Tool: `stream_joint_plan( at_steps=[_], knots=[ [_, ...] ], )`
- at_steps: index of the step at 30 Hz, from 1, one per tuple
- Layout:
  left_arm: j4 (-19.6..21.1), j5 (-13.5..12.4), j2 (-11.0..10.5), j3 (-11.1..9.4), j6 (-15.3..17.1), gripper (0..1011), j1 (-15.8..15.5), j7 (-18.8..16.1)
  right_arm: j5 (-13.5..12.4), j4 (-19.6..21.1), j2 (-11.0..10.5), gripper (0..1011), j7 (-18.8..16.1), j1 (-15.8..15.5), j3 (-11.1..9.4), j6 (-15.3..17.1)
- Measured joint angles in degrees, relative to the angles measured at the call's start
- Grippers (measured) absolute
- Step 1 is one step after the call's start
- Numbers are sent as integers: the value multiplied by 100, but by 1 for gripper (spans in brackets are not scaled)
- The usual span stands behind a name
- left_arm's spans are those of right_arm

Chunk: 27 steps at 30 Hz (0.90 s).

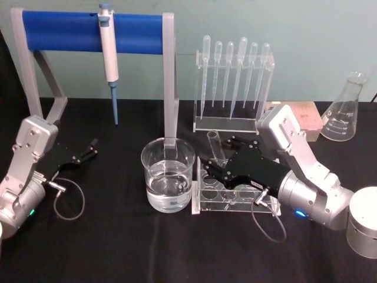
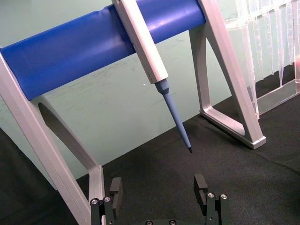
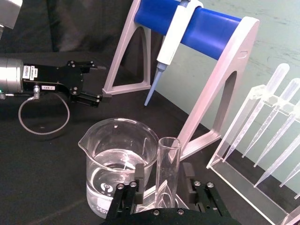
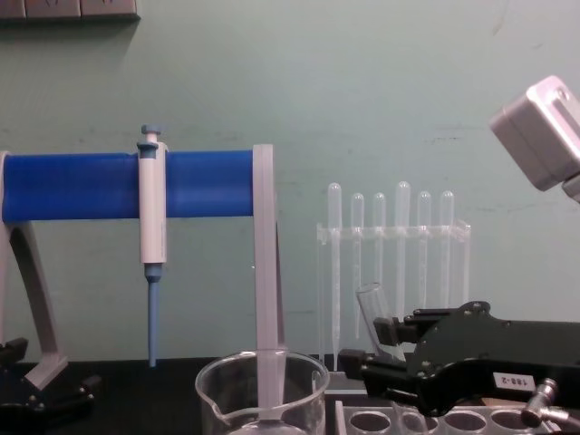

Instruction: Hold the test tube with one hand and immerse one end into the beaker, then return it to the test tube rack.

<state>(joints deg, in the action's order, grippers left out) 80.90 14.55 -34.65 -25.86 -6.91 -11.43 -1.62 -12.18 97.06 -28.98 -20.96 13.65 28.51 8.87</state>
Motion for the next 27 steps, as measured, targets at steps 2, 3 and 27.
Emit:
stream_joint_plan(
  at_steps=[2, 3, 27],
  knots=[
    [0, 0, 0, 0, 0, 1000, 0, 0, 5, 4, 7, 465, -8, -8, -13, 0],
    [0, 0, 0, 0, 0, 1000, 0, 0, 13, 12, 17, 447, -17, -26, -36, 1],
    [0, 0, 0, 0, 0, 1000, 0, 0, -1142, 998, 130, 224, -172, -645, -1134, 3]
  ],
)
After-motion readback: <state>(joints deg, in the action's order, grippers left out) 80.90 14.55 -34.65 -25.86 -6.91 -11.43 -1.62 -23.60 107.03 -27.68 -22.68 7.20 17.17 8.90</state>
